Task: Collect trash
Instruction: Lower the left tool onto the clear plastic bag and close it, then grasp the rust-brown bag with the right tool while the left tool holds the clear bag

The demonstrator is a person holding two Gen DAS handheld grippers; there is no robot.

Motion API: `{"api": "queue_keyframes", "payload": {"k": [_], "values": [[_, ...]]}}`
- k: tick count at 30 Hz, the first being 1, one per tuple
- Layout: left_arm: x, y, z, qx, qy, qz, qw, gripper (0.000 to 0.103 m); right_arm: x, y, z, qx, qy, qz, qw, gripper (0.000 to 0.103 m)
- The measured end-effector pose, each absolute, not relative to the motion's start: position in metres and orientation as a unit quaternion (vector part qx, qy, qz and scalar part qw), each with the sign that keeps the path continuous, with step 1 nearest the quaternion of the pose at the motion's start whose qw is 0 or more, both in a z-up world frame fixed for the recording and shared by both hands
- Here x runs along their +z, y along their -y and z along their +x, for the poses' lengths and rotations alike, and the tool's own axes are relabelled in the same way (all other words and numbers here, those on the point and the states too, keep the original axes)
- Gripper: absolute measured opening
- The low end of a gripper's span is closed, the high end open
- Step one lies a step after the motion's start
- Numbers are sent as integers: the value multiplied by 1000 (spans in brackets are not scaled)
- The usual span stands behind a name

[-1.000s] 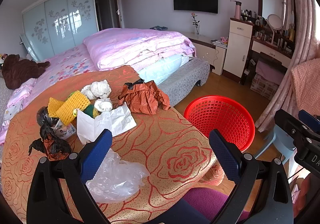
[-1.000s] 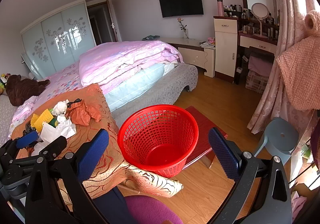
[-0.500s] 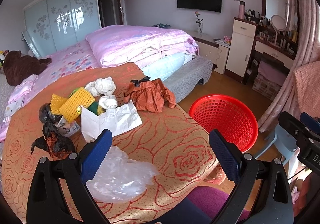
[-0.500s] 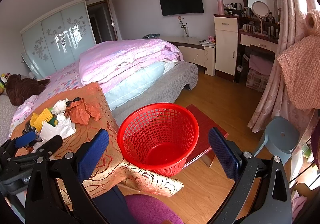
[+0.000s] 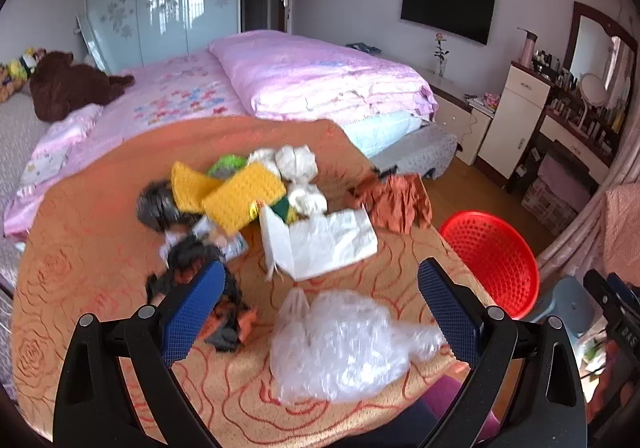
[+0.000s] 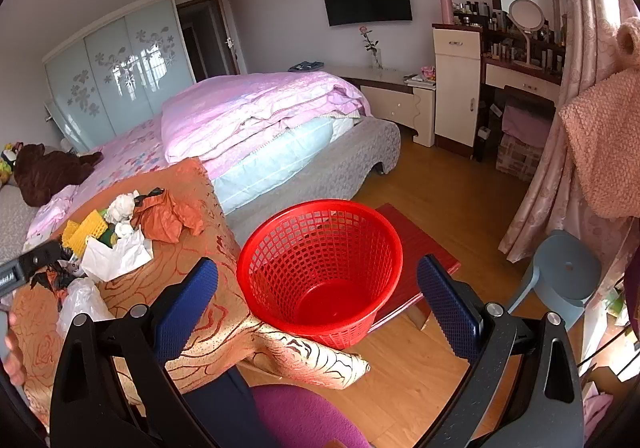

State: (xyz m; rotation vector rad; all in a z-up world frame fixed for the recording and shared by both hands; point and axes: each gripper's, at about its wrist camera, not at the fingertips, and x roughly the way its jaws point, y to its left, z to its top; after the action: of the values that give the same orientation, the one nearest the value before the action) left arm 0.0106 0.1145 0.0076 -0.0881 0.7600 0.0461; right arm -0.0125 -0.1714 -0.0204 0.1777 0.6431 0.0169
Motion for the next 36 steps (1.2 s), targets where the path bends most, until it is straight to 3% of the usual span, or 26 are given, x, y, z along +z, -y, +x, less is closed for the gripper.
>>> {"api": "queue_keyframes", "payload": {"k": [10, 12, 14, 17, 20, 36], "values": [[-43, -92, 12, -1, -418, -17, 908, 92, -20, 172, -6, 13, -332, 85, 939, 96], [-45, -91, 10, -3, -414, -11, 910, 87, -21, 170, -4, 16, -336, 82, 938, 96], [-46, -92, 10, -7, -415, -15, 910, 70, -23, 167, -2, 19, -341, 80, 937, 96], [-46, -97, 10, -11, -411, -27, 911, 57, -25, 162, 1, 25, -347, 76, 935, 96], [-44, -97, 9, -15, -405, -29, 914, 50, -26, 157, 3, 32, -351, 70, 933, 96], [-26, -110, 4, 2, -376, -36, 926, 46, -17, 89, 75, 130, -364, 37, 922, 96]]}}
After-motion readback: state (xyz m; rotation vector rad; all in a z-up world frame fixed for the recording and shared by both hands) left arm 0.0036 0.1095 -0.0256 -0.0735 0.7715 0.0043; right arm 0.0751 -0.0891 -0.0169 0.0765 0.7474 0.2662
